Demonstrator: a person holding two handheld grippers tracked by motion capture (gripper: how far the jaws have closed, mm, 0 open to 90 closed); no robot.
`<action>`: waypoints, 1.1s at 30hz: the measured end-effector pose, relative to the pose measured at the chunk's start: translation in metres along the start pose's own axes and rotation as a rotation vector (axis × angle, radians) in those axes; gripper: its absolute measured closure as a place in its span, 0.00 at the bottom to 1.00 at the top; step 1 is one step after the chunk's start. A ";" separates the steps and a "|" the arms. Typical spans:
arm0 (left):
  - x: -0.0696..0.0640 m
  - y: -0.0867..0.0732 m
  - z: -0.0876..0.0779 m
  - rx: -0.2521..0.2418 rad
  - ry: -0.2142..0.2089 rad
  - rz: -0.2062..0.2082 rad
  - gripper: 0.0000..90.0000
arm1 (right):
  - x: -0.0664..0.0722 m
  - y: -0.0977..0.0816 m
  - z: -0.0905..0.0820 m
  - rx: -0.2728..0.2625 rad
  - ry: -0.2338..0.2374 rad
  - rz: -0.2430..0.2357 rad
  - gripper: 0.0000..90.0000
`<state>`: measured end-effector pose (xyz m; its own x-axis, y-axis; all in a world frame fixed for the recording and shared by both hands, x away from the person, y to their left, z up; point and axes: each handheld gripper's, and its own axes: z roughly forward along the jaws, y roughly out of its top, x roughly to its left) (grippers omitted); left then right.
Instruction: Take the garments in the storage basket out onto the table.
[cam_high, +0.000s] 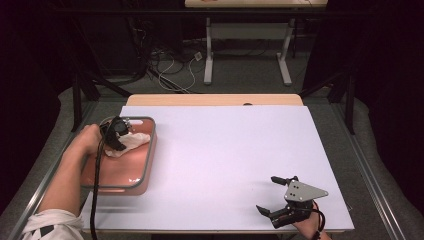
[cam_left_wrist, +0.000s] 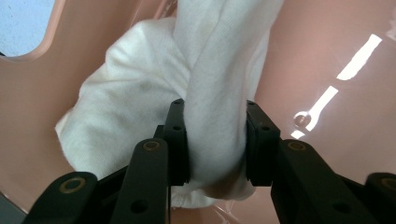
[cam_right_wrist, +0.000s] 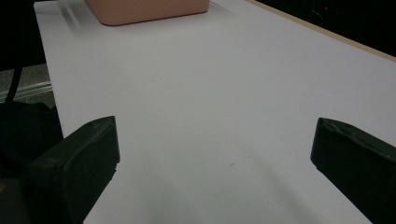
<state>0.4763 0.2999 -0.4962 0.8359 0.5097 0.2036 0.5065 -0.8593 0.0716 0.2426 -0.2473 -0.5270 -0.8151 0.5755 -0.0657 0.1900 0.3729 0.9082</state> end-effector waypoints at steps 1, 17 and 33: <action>0.000 -0.002 -0.004 -0.011 -0.009 0.011 0.76 | 0.000 0.000 0.000 0.000 -0.002 -0.001 0.01; -0.007 -0.009 -0.038 -0.034 0.001 0.090 0.76 | -0.001 0.000 0.000 -0.001 -0.005 -0.010 0.01; -0.009 -0.012 -0.064 -0.029 0.012 0.166 0.76 | 0.000 0.000 0.000 -0.001 -0.004 -0.006 0.01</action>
<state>0.4494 0.3035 -0.4365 0.9047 0.3606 0.2269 0.3557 -0.9324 0.0639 0.2425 -0.2476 -0.5265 -0.8141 0.5761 -0.0731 0.1843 0.3757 0.9082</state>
